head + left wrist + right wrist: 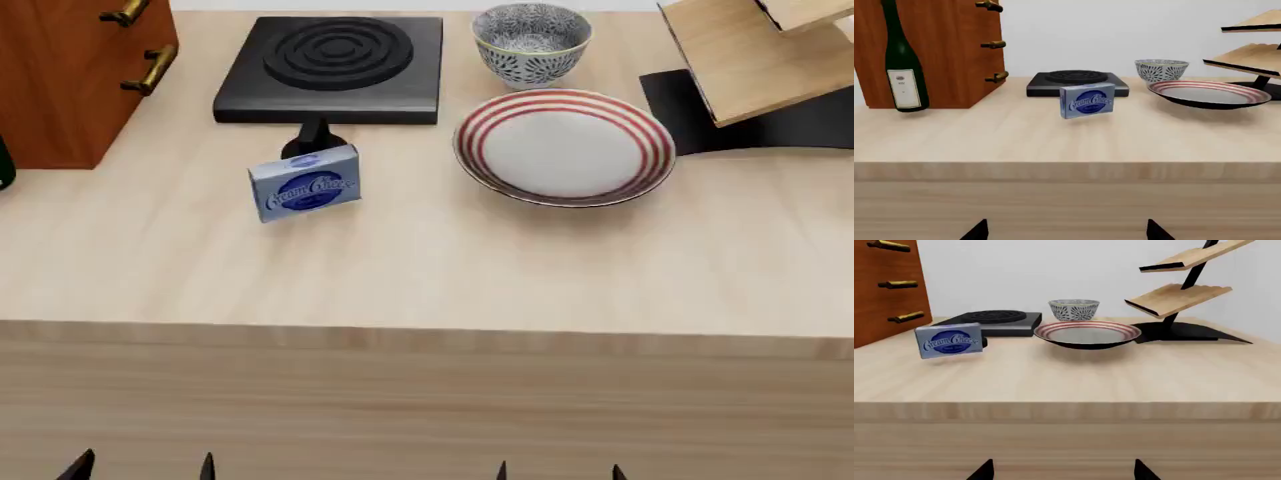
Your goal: Pick up the cream cheese and put it in the bowl.
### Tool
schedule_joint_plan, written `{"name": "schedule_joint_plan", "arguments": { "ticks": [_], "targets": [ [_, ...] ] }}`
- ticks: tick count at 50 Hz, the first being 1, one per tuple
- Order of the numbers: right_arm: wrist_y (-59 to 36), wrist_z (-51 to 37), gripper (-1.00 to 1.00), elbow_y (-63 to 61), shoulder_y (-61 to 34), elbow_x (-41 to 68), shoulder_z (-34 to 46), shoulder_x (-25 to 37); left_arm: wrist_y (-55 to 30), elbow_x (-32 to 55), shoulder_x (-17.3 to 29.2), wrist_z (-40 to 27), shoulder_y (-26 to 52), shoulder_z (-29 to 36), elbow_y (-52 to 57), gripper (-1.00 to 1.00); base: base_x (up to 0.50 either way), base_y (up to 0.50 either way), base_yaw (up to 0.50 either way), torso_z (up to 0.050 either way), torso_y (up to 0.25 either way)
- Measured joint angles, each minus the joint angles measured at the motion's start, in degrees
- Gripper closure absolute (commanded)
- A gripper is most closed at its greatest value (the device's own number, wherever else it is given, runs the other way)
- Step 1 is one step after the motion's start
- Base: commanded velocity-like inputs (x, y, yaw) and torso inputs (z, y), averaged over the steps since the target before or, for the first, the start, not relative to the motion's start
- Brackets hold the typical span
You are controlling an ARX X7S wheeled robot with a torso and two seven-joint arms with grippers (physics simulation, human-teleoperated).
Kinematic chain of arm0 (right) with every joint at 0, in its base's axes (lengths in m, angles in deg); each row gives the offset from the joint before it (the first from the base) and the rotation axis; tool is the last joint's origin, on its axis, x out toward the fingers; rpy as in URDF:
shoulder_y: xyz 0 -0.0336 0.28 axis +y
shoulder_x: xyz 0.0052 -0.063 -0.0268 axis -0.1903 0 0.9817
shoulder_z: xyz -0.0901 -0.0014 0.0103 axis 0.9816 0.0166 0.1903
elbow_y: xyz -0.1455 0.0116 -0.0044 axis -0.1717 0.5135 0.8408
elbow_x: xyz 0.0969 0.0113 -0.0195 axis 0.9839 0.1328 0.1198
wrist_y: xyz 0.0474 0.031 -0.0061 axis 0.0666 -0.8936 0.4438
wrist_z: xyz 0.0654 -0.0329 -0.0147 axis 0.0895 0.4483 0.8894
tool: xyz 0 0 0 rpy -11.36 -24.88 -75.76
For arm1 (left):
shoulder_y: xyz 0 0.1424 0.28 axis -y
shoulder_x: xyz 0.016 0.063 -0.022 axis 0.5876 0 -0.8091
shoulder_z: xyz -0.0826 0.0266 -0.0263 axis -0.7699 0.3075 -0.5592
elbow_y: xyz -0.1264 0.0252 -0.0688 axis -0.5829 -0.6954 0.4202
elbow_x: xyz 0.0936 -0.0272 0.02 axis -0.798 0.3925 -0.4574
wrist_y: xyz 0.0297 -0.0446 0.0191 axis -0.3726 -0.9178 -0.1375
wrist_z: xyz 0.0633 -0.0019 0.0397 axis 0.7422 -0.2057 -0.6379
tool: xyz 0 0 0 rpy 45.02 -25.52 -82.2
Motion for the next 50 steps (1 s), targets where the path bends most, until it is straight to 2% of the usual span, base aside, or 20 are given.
{"name": "schedule_joint_plan", "arguments": {
  "ticks": [15,50],
  "targets": [
    [0.7,-2.1,-1.00,0.0,0.4,1.5,2.0,1.7,0.9,1.5,1.5,-1.7,-0.5,1.9,0.0,-1.00,0.00,0.00,0.00,0.003,0.000],
    [1.9,-5.4,-1.00,1.2,0.2,4.7,5.6,4.7,2.2,4.7,4.7,-5.5,-0.3,5.4,0.2,-1.00,0.00,0.00,0.00,0.045,0.000]
  ]
}}
